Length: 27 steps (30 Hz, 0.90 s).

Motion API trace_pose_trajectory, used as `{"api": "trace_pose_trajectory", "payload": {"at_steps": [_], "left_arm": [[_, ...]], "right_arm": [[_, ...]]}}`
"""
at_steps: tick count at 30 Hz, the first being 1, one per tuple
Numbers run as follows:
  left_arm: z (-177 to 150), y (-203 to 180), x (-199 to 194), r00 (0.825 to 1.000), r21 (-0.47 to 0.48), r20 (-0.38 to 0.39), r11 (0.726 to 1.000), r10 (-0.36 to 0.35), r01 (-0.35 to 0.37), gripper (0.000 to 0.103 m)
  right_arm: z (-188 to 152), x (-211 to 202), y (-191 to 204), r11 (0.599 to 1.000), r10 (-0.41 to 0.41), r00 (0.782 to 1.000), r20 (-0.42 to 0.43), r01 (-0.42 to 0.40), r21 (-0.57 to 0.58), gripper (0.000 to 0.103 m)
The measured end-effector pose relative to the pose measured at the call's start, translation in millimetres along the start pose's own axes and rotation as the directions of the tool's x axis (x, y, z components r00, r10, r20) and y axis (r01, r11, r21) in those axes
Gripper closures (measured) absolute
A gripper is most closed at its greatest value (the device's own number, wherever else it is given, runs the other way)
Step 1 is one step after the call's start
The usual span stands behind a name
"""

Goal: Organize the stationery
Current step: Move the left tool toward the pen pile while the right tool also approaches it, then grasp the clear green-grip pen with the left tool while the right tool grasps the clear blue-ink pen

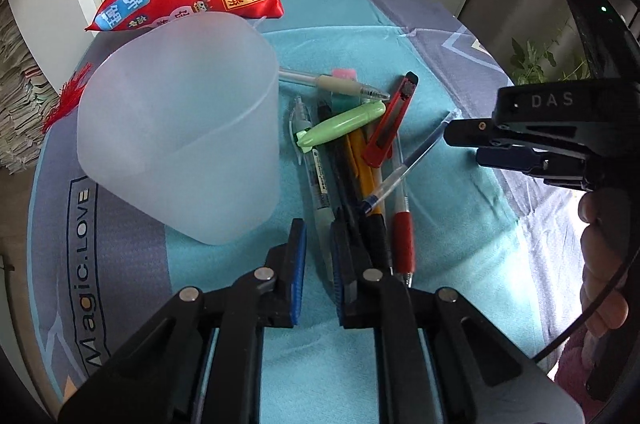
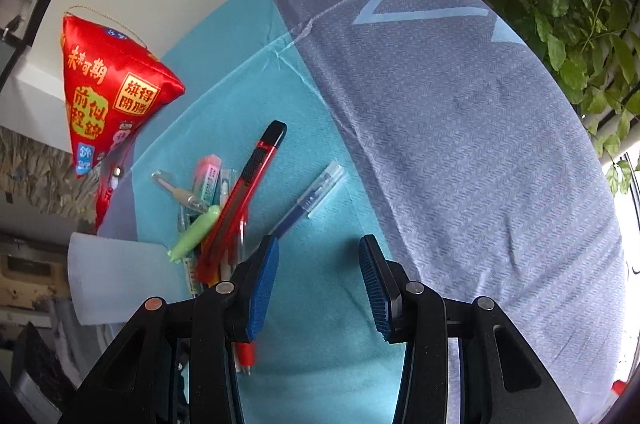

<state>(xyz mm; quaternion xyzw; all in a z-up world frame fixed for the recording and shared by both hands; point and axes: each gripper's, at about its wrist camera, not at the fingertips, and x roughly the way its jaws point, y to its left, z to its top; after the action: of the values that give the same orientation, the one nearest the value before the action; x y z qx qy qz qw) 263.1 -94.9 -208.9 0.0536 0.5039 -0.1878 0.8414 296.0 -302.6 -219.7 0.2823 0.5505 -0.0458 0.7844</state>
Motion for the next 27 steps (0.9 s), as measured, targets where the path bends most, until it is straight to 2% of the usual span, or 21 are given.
{"api": "trace_pose_trajectory", "payload": {"at_steps": [3, 8, 10, 13, 16, 17, 18, 19, 20, 22, 23, 25, 26, 27], "left_arm": [[1, 0, 1, 1.0, 0.002, -0.005, 1.0, -0.014, 0.014, 0.089], [4, -1, 4, 1.0, 0.004, -0.016, 1.0, -0.024, 0.024, 0.088], [5, -2, 5, 0.999, 0.01, -0.022, 1.0, -0.025, 0.026, 0.088], [8, -5, 6, 1.0, 0.026, -0.009, 1.0, 0.005, -0.004, 0.089], [10, -3, 6, 1.0, 0.013, -0.013, 1.0, 0.002, -0.002, 0.088], [11, -3, 6, 1.0, 0.011, -0.013, 1.0, 0.006, -0.006, 0.087], [11, -3, 6, 1.0, 0.012, -0.012, 1.0, 0.014, -0.014, 0.082], [13, -4, 5, 0.999, 0.015, -0.01, 0.999, 0.031, -0.031, 0.072], [14, -4, 6, 0.999, 0.012, -0.009, 0.999, 0.042, -0.042, 0.067], [15, 2, 8, 0.998, -0.017, -0.011, 0.997, 0.068, -0.069, 0.045], [16, 6, 9, 0.998, -0.037, -0.014, 0.997, 0.067, -0.067, 0.043], [15, 13, 11, 0.999, -0.068, -0.021, 0.997, 0.038, -0.039, 0.044], [16, 12, 11, 0.999, -0.062, -0.024, 0.997, 0.045, -0.046, 0.046], [15, 10, 11, 0.998, -0.051, -0.023, 0.997, 0.062, -0.064, 0.057]], "right_arm": [[7, 5, 6, 0.999, -0.029, 1.0, 0.007, 0.029, 0.035, 0.058], [15, 9, 8, 0.995, -0.026, 1.0, 0.006, 0.025, 0.097, 0.058], [18, 12, 14, 0.995, -0.034, 0.999, 0.008, 0.033, 0.09, 0.058], [19, 14, 26, 0.995, -0.095, 0.995, 0.04, 0.094, 0.018, 0.059], [19, 18, 35, 0.987, -0.148, 0.986, 0.073, 0.152, -0.053, 0.078], [19, 19, 36, 0.986, -0.148, 0.986, 0.081, 0.154, -0.068, 0.079], [18, 19, 37, 0.985, -0.141, 0.986, 0.084, 0.148, -0.086, 0.08], [18, 19, 37, 0.985, -0.13, 0.988, 0.083, 0.138, -0.103, 0.08], [17, 19, 37, 0.984, -0.124, 0.989, 0.081, 0.133, -0.115, 0.081], [14, 18, 38, 0.979, -0.123, 0.989, 0.081, 0.134, -0.151, 0.091], [12, 17, 39, 0.976, -0.119, 0.99, 0.077, 0.131, -0.173, 0.091], [5, 11, 39, 0.967, -0.119, 0.989, 0.088, 0.136, -0.216, 0.091], [1, 7, 39, 0.961, -0.125, 0.987, 0.101, 0.146, -0.234, 0.091], [-3, 2, 37, 0.956, -0.129, 0.985, 0.112, 0.154, -0.251, 0.091]]}}
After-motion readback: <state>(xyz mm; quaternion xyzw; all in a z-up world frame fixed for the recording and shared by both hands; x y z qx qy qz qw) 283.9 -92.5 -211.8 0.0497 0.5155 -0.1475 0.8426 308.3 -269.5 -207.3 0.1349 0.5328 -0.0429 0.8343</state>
